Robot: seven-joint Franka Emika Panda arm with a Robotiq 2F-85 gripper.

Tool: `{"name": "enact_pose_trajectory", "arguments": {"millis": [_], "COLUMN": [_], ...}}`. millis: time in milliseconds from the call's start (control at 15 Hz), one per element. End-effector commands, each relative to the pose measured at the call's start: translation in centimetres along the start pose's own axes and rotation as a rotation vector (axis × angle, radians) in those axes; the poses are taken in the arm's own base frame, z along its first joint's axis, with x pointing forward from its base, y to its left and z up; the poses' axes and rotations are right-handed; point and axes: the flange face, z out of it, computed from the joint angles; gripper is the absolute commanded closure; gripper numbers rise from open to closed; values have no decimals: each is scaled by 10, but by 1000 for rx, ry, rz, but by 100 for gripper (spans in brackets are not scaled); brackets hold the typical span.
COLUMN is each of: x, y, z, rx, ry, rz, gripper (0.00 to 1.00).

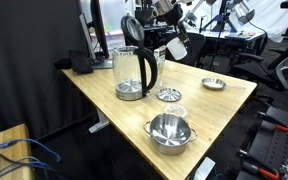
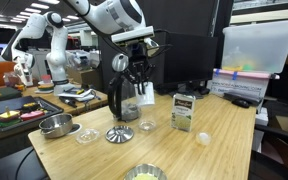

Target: Pour the contents from the white cup into the glass cup then put the white cup on the table

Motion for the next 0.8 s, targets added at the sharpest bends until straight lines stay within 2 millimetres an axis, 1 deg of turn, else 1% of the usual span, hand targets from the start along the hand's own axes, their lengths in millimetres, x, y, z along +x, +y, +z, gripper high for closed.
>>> {"name": "enact_pose_trajectory", "arguments": {"millis": [0, 333, 733], "x": [1, 19, 46], "y": [1, 1, 11], "z": [-2, -13, 0], "rx": [-12, -21, -127], "ry": [-9, -69, -283], "rz": [-4, -22, -1], "gripper": [98, 98, 98]}}
